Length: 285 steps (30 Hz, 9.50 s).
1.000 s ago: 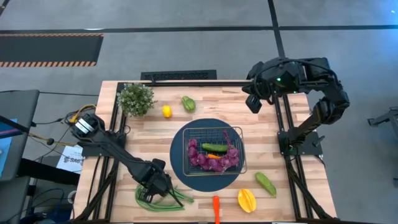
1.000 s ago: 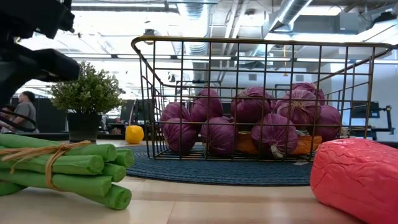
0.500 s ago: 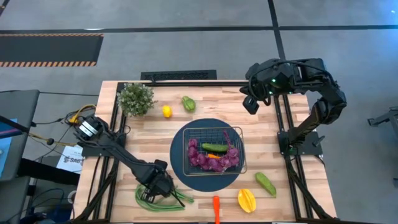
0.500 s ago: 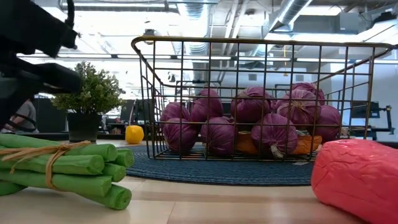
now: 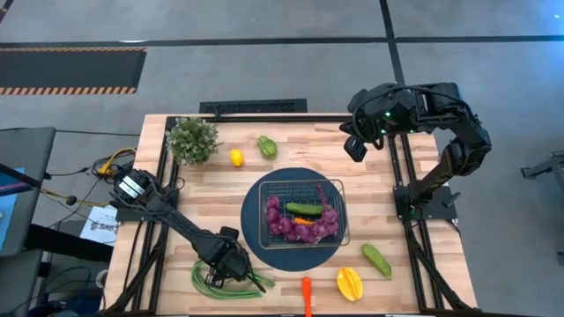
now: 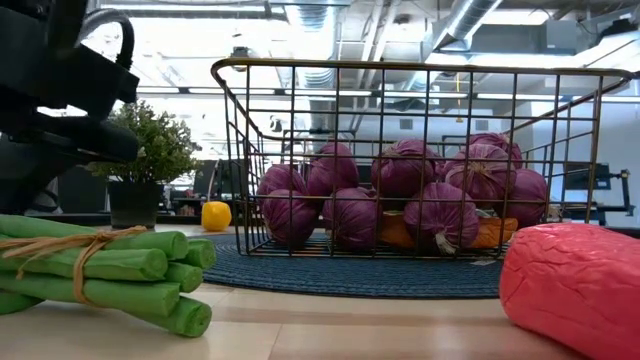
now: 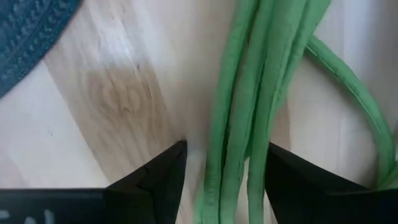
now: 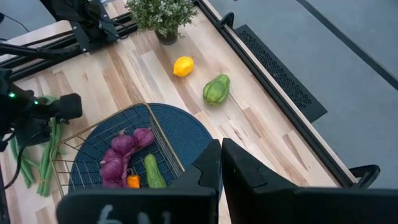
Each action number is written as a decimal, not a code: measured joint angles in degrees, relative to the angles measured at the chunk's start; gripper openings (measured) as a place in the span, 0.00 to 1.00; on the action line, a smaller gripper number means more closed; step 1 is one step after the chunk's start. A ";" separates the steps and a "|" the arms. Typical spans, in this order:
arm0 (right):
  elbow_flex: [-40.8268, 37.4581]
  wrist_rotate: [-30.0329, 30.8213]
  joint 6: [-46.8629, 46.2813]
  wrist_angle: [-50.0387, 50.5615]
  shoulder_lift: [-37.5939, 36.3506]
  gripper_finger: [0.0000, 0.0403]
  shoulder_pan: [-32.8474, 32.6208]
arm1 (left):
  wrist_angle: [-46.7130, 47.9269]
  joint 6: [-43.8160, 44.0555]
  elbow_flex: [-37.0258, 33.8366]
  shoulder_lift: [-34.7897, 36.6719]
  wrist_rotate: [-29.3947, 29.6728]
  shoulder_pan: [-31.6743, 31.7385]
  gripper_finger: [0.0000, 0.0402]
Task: Build produce basket
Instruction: Put the green beans into the gold wire basket, then put the green cucumber into the gold wire basket
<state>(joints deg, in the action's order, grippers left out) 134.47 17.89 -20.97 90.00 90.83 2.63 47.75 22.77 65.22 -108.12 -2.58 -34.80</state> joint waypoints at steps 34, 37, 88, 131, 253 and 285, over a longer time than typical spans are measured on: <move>0.00 0.00 -0.02 0.00 -0.02 0.09 0.00 | 10.26 2.92 7.32 -0.61 -3.92 2.58 0.00; 0.00 0.00 -0.02 0.02 -0.02 0.09 0.00 | 16.29 2.17 11.49 -0.61 -2.61 2.66 0.00; 0.04 0.09 6.05 0.01 -1.04 0.09 9.45 | 19.87 -25.85 67.41 18.58 47.66 17.35 0.00; 0.02 -0.31 6.47 0.00 -1.07 0.09 12.72 | -27.03 -23.18 37.67 18.05 22.52 24.19 0.00; -35.83 -20.14 -29.77 0.04 -15.83 0.09 -7.46 | 29.04 -6.73 23.82 23.79 30.05 25.43 0.44; -80.75 -30.62 -79.91 -38.45 -10.83 0.63 -44.89 | 22.60 1.35 14.96 30.93 34.82 22.33 0.44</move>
<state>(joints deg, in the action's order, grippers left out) 53.72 -12.73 -100.88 51.55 80.00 -42.26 70.35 24.12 80.18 -77.19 32.24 -12.47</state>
